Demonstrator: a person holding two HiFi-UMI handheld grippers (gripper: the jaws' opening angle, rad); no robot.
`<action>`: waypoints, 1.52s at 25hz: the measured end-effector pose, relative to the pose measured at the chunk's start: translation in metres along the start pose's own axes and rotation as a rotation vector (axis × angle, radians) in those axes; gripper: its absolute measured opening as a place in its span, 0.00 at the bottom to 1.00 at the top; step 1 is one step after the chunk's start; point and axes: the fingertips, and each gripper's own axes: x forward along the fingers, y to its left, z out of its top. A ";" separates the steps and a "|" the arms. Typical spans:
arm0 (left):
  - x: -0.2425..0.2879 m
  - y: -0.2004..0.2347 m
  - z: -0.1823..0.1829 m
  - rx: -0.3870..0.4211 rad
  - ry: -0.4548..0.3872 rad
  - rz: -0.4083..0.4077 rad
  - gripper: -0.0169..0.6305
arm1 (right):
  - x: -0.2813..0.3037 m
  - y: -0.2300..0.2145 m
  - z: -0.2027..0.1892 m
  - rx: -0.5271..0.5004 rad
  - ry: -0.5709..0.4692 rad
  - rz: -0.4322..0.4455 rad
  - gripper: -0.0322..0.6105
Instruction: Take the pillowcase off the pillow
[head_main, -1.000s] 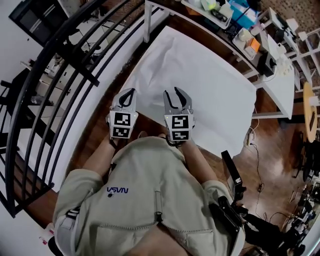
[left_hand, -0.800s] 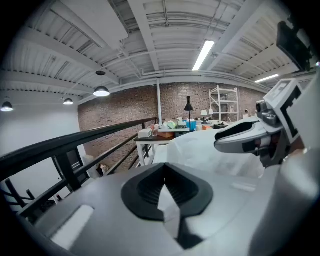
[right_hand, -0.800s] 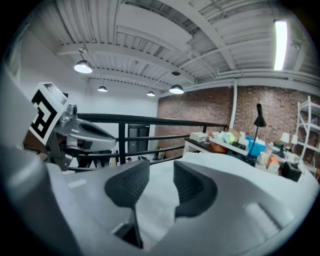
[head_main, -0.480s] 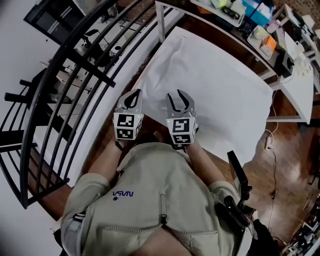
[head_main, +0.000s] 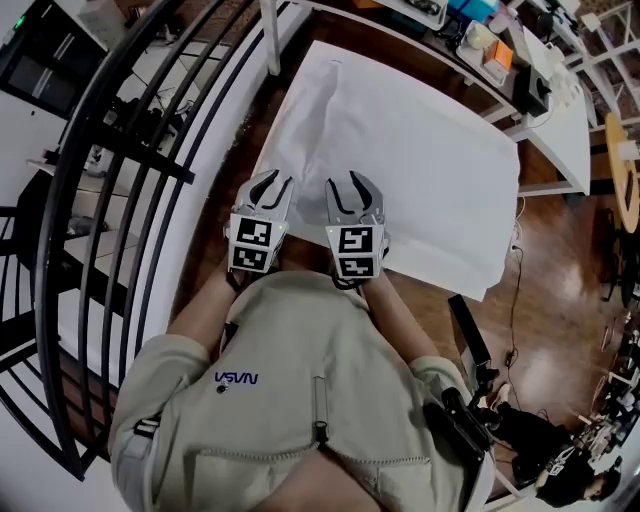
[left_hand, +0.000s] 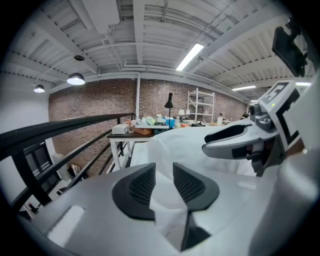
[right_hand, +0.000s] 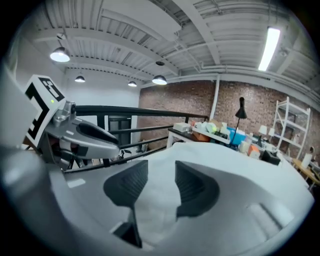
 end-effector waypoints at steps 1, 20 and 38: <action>0.005 -0.002 -0.005 -0.011 0.014 -0.041 0.22 | 0.000 0.003 -0.001 0.001 0.018 -0.017 0.32; 0.065 -0.040 -0.069 0.091 0.265 -0.340 0.04 | 0.026 0.004 -0.042 -0.094 0.340 -0.142 0.20; 0.036 -0.032 -0.096 0.072 0.247 -0.234 0.04 | -0.052 -0.046 -0.075 0.113 0.305 -0.294 0.06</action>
